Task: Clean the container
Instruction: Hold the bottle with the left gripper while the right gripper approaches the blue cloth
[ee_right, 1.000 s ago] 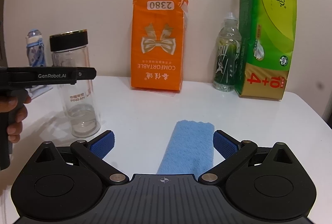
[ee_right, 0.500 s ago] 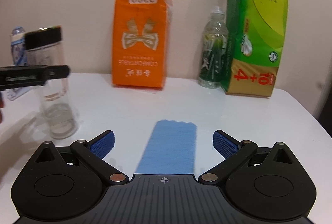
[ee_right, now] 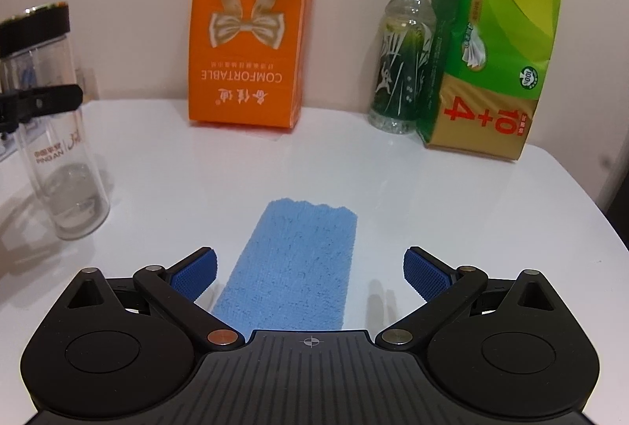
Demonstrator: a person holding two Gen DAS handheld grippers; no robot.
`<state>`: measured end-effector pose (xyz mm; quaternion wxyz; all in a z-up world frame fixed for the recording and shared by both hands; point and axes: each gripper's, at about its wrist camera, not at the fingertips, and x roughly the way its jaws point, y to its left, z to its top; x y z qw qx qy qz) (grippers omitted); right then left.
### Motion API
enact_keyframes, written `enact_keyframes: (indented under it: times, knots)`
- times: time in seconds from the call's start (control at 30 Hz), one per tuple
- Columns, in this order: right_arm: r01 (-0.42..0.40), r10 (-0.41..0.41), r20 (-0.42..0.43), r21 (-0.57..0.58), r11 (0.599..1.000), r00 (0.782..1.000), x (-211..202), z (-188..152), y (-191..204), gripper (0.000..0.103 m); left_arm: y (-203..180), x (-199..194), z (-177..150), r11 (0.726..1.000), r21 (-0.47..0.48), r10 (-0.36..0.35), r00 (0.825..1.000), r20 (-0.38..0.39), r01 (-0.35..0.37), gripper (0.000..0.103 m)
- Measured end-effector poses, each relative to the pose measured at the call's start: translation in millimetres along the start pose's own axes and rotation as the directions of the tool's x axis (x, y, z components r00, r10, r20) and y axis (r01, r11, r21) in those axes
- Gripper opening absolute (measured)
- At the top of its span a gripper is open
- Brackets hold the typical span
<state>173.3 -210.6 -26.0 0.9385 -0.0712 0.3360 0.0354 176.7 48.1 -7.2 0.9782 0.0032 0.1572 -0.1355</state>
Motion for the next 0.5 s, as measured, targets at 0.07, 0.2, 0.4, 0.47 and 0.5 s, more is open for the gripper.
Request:
enact_keyframes:
  times: [0.07,0.2,0.4,0.47,0.5]
  knots:
    - [0.0,0.0,-0.015,-0.007,1.0,1.0,4.2,0.2,0.8,0.103,0.0,0.2,0.0,1.0,0.0,-0.001,1.0,0.0,0.001,0.078]
    - [0.012,-0.013,-0.026,-0.024,1.0,1.0,7.3,-1.1,3.6,0.103,-1.4,0.4,0.3,1.0,-0.001,0.005,1.0,-0.002,-0.005,0.079]
    - [0.016,-0.016,-0.034,-0.008,1.0,0.999,14.7,-0.8,6.1,0.103,-1.1,0.4,0.0,1.0,-0.002,0.005,1.0,-0.002,-0.005,0.078]
    - [0.014,-0.014,-0.038,0.0,1.0,0.999,17.4,-1.0,7.0,0.101,-0.8,0.9,0.1,1.0,-0.002,0.005,1.0,-0.002,-0.005,0.079]
    - [0.014,-0.014,-0.041,0.003,1.0,0.999,19.0,-1.3,7.5,0.099,-0.9,1.0,0.1,1.0,-0.002,0.005,1.0,-0.001,-0.005,0.079]
